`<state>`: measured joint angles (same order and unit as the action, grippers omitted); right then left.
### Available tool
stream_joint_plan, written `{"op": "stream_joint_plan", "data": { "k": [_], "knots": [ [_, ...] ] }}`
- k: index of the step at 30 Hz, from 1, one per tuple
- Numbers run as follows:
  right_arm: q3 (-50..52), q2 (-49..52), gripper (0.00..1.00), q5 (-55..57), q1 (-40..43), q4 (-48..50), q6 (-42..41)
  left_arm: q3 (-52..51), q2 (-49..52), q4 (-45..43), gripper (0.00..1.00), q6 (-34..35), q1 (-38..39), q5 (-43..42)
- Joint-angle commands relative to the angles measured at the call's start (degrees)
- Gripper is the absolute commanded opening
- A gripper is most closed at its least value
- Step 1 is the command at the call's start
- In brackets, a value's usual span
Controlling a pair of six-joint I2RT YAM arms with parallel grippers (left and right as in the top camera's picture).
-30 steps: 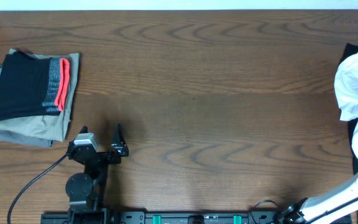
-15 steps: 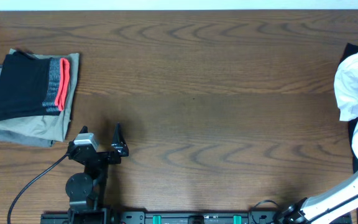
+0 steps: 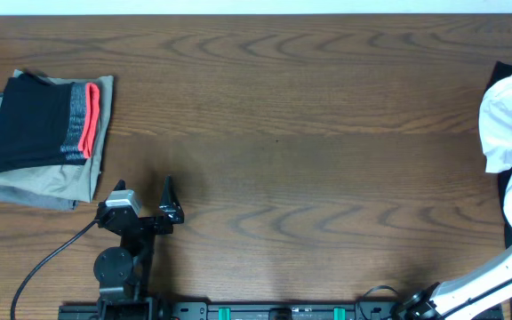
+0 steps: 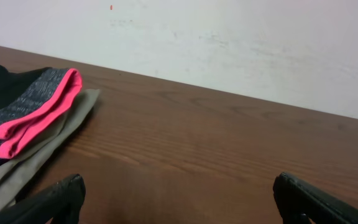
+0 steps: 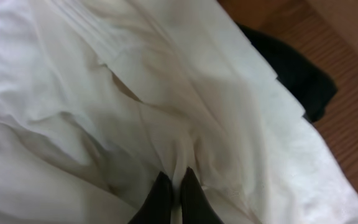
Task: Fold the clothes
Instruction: 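Reach the right gripper to the white T-shirt at the right edge and grasp it, then lift the white T-shirt with the right gripper and drop it mid-table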
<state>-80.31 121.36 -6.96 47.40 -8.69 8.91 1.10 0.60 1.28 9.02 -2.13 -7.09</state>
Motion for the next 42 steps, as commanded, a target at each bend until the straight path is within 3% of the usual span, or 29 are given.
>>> {"op": "stream_joint_plan", "data": {
  "k": [1, 20, 26, 32, 42],
  "knots": [
    [-3.37, -4.22, 0.01, -0.15, 0.13, -1.22, -1.64, -0.87, -0.31, 2.12, 0.98, -0.35, 0.22, -0.79],
    [-3.69, -18.64, 0.01, -2.97, -6.21, -5.84, -7.82, -0.87, -0.31, 2.12, 0.98, -0.35, 0.22, -0.79],
    [-3.69, -24.15, 0.01, -10.75, -11.28, -6.91, -10.27, -0.87, -0.31, 2.12, 0.98, -0.35, 0.22, -0.76],
    [-3.67, -25.4, 0.01, -19.54, -20.57, -7.69, -17.73, -0.87, -0.31, 2.12, 0.98, -0.35, 0.22, -0.76],
    [-3.67, -22.51, 0.01, -20.0, -47.54, -7.85, -20.83, -0.87, -0.31, 2.12, 0.98, -0.35, 0.22, -0.76]
  ]
}}
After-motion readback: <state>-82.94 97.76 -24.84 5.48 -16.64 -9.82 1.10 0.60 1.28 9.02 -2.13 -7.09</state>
